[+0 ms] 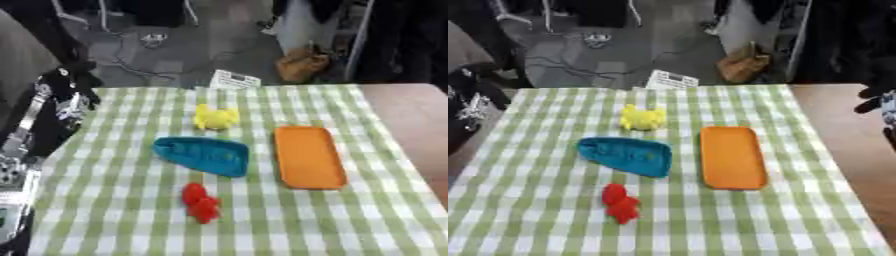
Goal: Pick up objects on the table and place them in the box.
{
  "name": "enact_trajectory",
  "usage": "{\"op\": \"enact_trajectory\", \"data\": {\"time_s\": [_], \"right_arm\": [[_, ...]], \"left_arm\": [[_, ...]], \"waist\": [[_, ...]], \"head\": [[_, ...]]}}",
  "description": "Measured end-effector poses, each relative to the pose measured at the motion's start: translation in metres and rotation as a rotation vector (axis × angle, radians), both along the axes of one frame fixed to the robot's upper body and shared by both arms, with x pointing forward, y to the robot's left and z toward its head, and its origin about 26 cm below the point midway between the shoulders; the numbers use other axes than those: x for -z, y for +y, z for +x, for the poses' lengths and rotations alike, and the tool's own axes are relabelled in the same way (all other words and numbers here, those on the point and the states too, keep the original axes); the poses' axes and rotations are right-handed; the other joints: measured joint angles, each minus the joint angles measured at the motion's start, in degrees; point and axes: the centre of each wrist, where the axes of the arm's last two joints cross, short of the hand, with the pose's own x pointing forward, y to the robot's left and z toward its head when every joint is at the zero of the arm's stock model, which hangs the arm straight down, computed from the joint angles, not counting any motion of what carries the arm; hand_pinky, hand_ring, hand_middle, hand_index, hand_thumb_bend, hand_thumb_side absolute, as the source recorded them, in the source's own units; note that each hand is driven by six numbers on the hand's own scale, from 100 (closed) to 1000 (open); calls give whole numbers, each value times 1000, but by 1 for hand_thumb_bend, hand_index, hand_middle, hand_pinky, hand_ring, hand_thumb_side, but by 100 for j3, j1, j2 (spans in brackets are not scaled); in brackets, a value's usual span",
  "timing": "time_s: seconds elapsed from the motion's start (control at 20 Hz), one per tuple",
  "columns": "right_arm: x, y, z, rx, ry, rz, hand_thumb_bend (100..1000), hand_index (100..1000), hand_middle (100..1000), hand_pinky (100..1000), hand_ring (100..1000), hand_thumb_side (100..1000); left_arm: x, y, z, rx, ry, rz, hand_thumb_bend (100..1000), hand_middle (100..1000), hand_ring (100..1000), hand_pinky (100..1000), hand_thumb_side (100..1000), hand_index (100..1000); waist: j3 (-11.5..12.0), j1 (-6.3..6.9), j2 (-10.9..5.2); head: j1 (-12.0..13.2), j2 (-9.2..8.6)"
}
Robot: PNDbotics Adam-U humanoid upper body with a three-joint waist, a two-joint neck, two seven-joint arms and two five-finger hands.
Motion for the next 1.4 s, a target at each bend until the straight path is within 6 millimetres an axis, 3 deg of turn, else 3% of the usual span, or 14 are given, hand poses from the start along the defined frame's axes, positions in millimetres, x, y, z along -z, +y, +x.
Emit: {"op": "enact_trajectory", "data": {"time_s": [0.45,0.55,0.75,0.95,1.2,1.4], "right_arm": [[0,0,0,-1,5,-3,100,745,733,514,585,682],[0,0,0,-2,6,-4,100,745,733,514,585,682],[0,1,0,-6,11,-10,100,745,733,514,585,681],[0,0,0,-7,13,-14,100,745,733,514,585,682],[0,2,0,-13,18,-18,100,745,733,513,585,682],[0,2,0,-16,19,-20,100,745,733,513,585,682]], "left_arm": [[-5,9,32,247,36,429,100,668,547,559,589,870],[-5,7,41,292,39,503,100,690,562,579,544,878],[-1,-3,59,330,46,592,100,729,605,632,496,892],[-6,-19,77,359,25,685,186,753,635,670,459,891],[-12,-38,95,393,-9,789,248,770,671,704,510,891],[-6,-60,105,437,8,853,292,767,700,721,600,890]], "waist": [[-62,0,-5],[-70,0,-5],[-94,2,-5],[-100,2,-5],[-127,4,-5],[-144,8,-5]], "head": [[-17,-53],[-17,-56],[-26,-80],[-32,-95],[-32,-97],[-32,-97]]}}
